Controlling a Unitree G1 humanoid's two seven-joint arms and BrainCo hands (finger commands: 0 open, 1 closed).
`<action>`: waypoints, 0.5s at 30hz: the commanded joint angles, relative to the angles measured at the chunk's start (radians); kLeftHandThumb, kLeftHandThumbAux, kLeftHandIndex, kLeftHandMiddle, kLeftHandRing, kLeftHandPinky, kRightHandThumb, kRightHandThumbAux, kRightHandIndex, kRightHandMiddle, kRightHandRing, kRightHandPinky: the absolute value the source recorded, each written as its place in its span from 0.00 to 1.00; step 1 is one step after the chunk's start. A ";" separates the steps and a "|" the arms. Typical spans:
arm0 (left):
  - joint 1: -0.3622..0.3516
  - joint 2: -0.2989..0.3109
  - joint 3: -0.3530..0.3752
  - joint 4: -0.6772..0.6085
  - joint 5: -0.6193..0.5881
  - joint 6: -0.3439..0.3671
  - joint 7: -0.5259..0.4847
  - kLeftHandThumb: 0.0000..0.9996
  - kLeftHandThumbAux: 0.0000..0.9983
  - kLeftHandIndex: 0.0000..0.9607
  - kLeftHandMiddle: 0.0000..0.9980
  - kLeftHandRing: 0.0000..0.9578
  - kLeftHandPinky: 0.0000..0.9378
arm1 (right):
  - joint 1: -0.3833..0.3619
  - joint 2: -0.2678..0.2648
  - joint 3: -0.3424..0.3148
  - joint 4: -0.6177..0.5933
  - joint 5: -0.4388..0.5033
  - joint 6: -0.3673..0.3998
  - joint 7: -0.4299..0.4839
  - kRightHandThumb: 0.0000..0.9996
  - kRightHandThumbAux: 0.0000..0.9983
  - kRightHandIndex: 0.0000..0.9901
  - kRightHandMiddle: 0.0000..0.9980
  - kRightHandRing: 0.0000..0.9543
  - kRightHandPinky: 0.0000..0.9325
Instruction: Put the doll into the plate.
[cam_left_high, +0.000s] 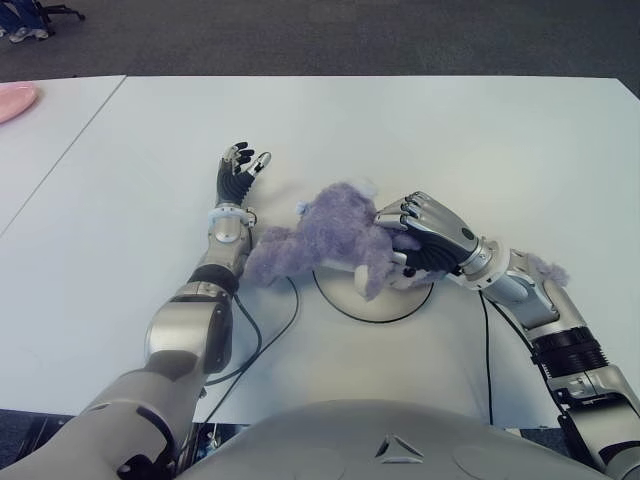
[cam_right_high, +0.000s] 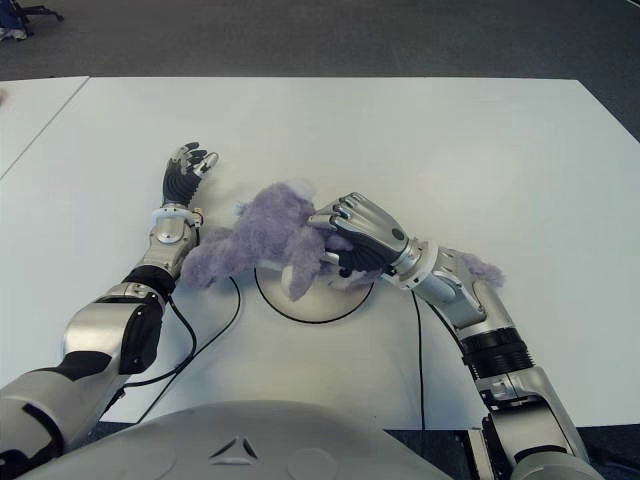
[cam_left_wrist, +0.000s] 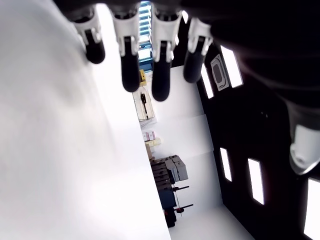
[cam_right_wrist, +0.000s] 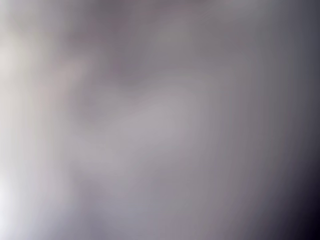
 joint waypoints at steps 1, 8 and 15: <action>0.168 -0.069 -0.013 0.128 0.013 0.124 0.000 0.00 0.50 0.19 0.25 0.20 0.03 | 0.014 -0.026 -0.007 -0.007 -0.047 0.025 0.031 0.70 0.72 0.44 0.88 0.92 0.94; 0.168 -0.066 -0.018 0.128 0.018 0.129 0.002 0.00 0.51 0.18 0.25 0.20 0.03 | 0.006 -0.036 0.006 0.005 -0.042 0.022 0.049 0.70 0.72 0.44 0.87 0.92 0.93; 0.168 -0.064 -0.018 0.129 0.019 0.132 0.007 0.00 0.52 0.19 0.25 0.20 0.05 | 0.009 -0.057 0.031 -0.024 0.007 0.104 0.170 0.53 0.66 0.31 0.55 0.68 0.76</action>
